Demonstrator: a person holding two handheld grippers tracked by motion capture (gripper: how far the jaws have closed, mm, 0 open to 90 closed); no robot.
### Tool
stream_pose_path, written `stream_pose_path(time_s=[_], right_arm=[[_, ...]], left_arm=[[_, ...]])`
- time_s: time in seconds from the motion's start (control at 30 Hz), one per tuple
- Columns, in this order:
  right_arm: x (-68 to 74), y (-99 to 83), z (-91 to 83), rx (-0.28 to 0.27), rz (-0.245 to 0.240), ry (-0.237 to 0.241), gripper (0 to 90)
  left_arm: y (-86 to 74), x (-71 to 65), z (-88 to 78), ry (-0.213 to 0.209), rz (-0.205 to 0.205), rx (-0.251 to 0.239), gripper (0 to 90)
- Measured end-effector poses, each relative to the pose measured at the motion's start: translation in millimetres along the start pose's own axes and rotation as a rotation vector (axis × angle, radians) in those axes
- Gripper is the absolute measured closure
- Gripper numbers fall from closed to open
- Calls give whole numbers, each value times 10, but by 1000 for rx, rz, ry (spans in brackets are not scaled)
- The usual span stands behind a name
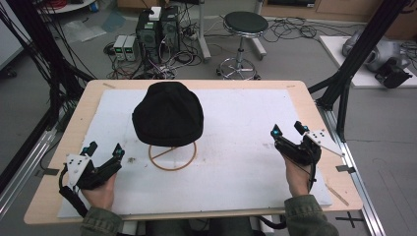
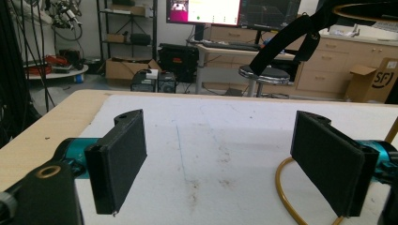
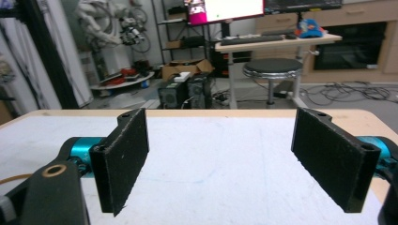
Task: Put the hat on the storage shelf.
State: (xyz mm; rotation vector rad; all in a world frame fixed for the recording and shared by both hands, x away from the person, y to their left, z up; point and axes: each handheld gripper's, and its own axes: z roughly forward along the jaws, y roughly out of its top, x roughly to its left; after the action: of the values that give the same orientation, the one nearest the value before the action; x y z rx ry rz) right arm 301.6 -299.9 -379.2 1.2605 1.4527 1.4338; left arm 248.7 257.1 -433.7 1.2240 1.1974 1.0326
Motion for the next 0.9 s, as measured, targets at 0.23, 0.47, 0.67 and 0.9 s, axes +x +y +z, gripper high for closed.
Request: stream_pose_path(time_s=[0.23, 0.47, 0.67, 0.9], right_arm=[[-46, -199, 18, 19, -23, -58, 186], [-73, -269, 21, 25, -26, -89, 186], [-49, -298, 10, 17, -49, -110, 186], [36, -336, 0, 10, -117, -133, 164]], left_arm=[[2, -26, 1, 1, 33, 2, 188], [0, -17, 3, 3, 32, 2, 188], [-1, -17, 9, 2, 33, 5, 188], [-3, -3, 19, 8, 29, 4, 188]])
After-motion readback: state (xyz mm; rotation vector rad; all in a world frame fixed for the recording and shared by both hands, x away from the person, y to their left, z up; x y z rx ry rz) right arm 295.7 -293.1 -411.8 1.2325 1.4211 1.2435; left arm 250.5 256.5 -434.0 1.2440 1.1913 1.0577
